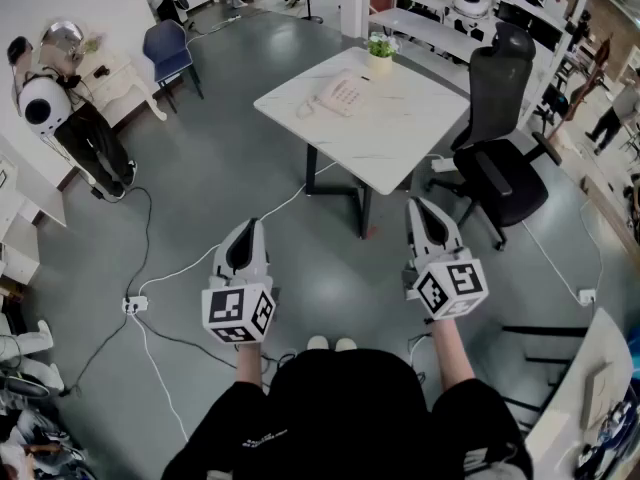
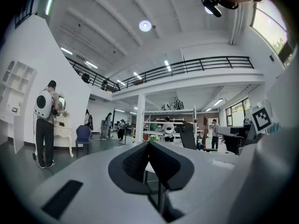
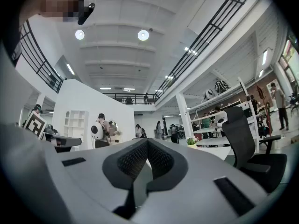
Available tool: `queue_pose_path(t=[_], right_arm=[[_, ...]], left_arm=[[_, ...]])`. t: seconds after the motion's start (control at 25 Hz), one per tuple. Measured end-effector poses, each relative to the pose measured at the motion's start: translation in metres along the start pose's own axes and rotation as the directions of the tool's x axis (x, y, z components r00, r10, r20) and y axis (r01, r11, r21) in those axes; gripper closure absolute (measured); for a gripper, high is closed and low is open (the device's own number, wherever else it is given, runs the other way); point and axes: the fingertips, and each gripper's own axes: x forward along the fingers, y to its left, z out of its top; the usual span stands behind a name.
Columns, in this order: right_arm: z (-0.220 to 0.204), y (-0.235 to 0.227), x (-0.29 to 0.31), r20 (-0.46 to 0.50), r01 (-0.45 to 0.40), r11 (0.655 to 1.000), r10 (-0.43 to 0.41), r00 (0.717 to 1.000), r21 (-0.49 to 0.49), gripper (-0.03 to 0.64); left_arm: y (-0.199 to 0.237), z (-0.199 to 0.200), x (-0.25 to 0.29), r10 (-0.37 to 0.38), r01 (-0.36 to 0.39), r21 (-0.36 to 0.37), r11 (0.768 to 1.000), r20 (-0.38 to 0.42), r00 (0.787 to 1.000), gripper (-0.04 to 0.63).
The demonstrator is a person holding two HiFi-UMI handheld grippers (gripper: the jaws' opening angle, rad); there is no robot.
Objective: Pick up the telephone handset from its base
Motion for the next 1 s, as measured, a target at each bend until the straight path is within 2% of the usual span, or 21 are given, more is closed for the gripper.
queue_pose_path(t=[0.8,1.0], right_arm=[[-0.002,-0.034,0.002,0.009,0.016,1.0,-0.016,1.0,0.01,0.626],[-0.009,-0.041,0.011,0.0,0.011,0.999,-0.011,1.0,0.031,0.626]], left_arm=[[-0.02,-0.008,0.022,0.004,-0.004,-0.011,1.0,-0.004,1.0,0.595],[-0.021,-0.017,0.026,0.025,-0.026,-0.021,0.999,-0.024,0.999,0.595]])
